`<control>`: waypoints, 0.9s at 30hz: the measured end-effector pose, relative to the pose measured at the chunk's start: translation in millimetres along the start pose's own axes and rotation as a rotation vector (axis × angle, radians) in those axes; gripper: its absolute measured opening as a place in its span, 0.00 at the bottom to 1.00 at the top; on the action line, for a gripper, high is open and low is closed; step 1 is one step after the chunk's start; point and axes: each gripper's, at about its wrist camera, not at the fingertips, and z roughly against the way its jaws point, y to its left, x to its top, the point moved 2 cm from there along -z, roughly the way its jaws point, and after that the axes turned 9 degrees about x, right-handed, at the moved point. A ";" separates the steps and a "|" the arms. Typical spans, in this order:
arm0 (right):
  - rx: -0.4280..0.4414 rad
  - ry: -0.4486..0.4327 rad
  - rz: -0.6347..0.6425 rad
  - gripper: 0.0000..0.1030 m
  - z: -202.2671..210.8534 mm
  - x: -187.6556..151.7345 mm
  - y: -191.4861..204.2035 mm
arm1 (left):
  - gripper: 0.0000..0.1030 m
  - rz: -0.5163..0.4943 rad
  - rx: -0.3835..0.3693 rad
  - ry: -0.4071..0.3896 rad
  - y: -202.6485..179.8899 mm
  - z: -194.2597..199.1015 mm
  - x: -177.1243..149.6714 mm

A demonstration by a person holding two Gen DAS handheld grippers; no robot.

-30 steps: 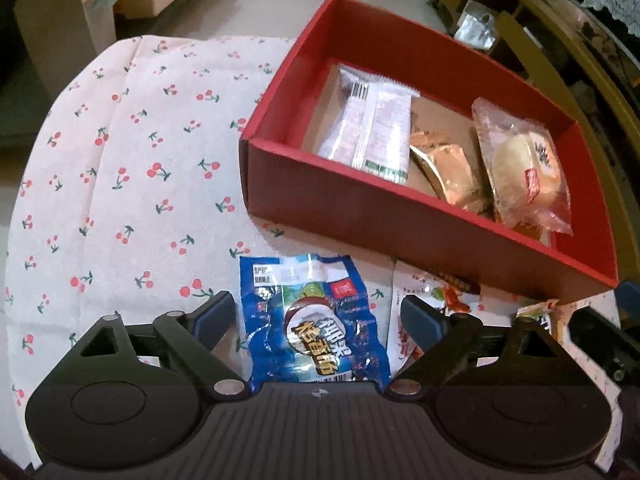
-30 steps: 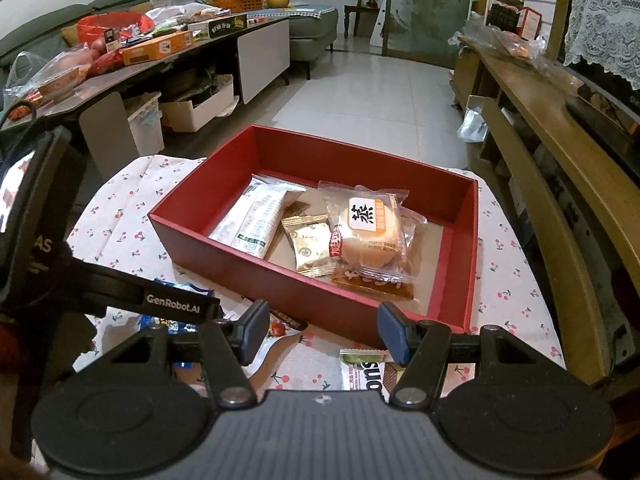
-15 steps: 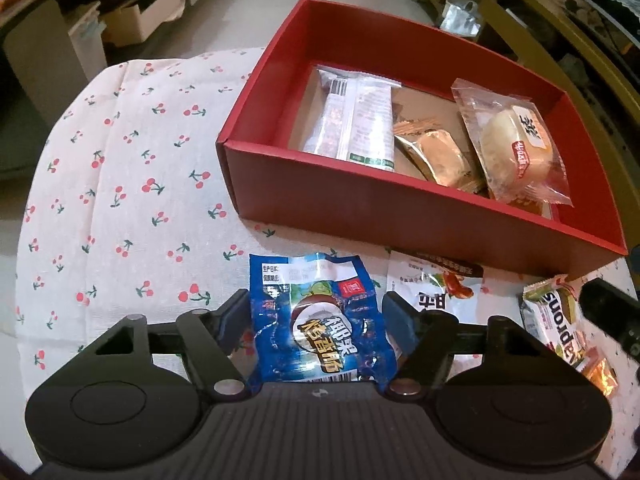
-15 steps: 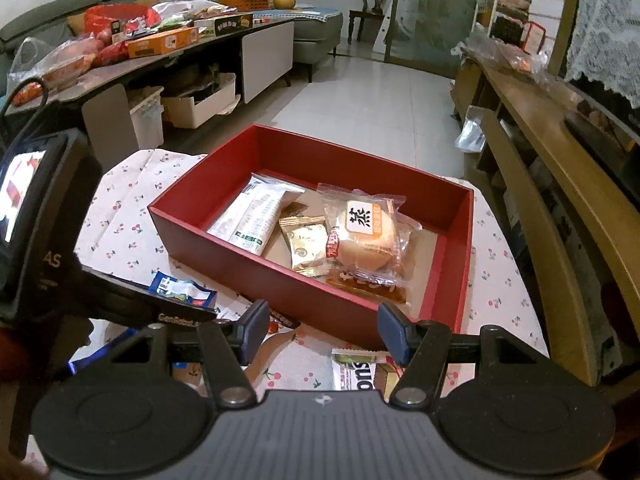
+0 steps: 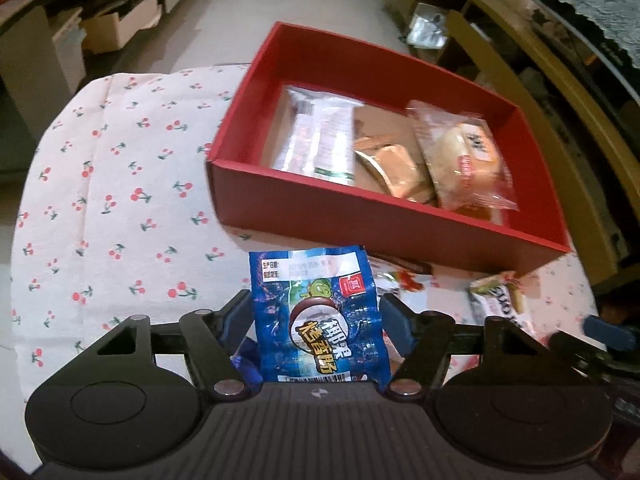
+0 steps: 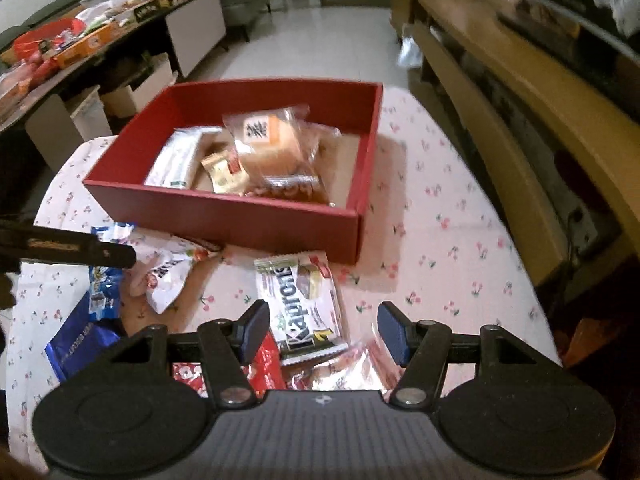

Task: Organize snacks
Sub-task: 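Lower the left tool onto the blue coconut pack while the right tool reaches the red candy bag, then close the left tool on the blue coconut pack while the right tool grips the red candy bag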

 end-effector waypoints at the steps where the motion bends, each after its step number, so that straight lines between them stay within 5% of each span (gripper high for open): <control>1: 0.005 0.002 -0.009 0.63 -1.5 0.8 -2.0 | 0.72 -0.002 -0.007 0.000 -1.8 0.9 -0.6; 10: 0.039 0.057 -0.036 0.63 -21.2 11.7 2.5 | 0.72 -0.016 -0.037 0.017 -8.3 -1.9 -1.5; 15: 0.195 0.051 -0.191 0.63 4.1 -11.2 11.6 | 0.72 -0.010 -0.060 0.019 -5.3 1.6 0.1; 19: 0.264 0.135 -0.288 0.63 1.2 -42.2 27.5 | 0.72 0.000 -0.079 0.019 -1.7 5.4 -0.2; 27: 0.214 0.160 -0.468 0.63 -37.8 -29.4 27.3 | 0.72 0.043 -0.090 0.008 18.9 13.0 2.3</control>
